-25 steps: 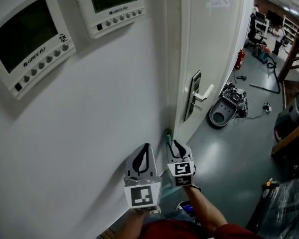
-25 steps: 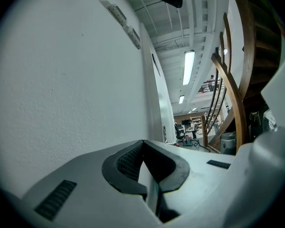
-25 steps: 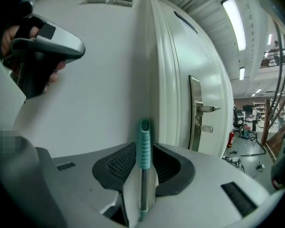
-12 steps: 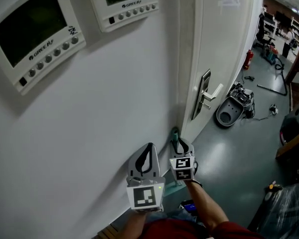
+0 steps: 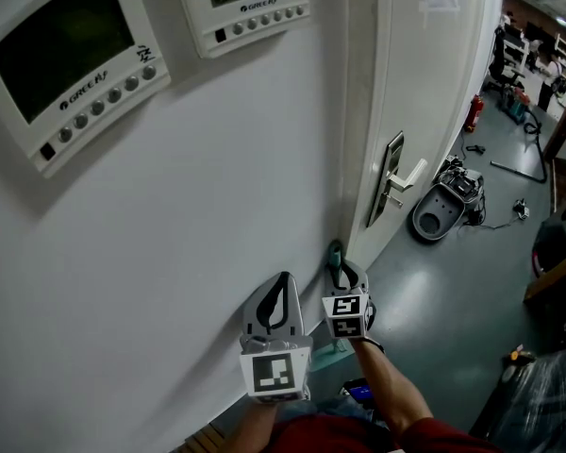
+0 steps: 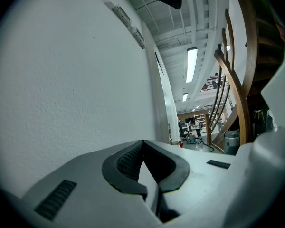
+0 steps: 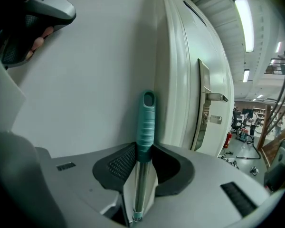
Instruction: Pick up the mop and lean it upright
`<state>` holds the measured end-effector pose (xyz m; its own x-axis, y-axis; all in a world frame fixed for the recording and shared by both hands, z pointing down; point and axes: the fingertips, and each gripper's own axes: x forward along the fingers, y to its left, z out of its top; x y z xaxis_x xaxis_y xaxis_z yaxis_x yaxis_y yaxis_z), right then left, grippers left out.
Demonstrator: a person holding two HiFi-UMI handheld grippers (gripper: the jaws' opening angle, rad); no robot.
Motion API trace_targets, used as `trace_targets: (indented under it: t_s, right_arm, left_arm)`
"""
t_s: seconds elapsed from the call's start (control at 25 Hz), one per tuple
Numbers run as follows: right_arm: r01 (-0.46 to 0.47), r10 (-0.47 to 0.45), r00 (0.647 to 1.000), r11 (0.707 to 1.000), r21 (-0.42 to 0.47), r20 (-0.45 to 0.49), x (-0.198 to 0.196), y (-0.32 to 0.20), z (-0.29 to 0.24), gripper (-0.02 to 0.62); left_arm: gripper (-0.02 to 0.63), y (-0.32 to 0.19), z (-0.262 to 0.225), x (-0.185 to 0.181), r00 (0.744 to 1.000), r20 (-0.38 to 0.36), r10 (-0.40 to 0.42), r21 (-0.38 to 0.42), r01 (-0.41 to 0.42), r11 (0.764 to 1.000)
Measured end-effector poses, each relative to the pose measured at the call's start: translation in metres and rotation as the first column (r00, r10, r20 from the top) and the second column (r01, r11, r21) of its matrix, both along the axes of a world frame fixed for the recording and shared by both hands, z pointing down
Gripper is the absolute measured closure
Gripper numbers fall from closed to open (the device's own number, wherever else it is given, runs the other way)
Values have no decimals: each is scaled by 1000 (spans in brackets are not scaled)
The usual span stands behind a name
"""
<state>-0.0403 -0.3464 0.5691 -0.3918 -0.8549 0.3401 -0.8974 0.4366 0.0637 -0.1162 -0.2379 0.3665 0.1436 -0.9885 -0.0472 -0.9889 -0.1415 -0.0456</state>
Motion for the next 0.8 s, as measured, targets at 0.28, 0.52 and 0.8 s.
trace_targets:
  t_s: [0.28, 0.52, 0.8]
  right_arm:
    - [-8, 8, 1000, 1000, 4, 12, 3, 9, -3, 482]
    - [-2, 1, 999, 1000, 14, 49, 5, 27, -8, 482]
    - [5, -7, 999, 998, 57, 38, 18, 50, -7, 482]
  left_arm:
    - [592, -2, 1, 2, 1000, -9, 4, -5, -4, 1000]
    - [592, -2, -2, 4, 1000, -14, 11, 1, -11, 1000]
    - [592, -1, -3, 9, 1000, -18, 26, 5, -26, 1000]
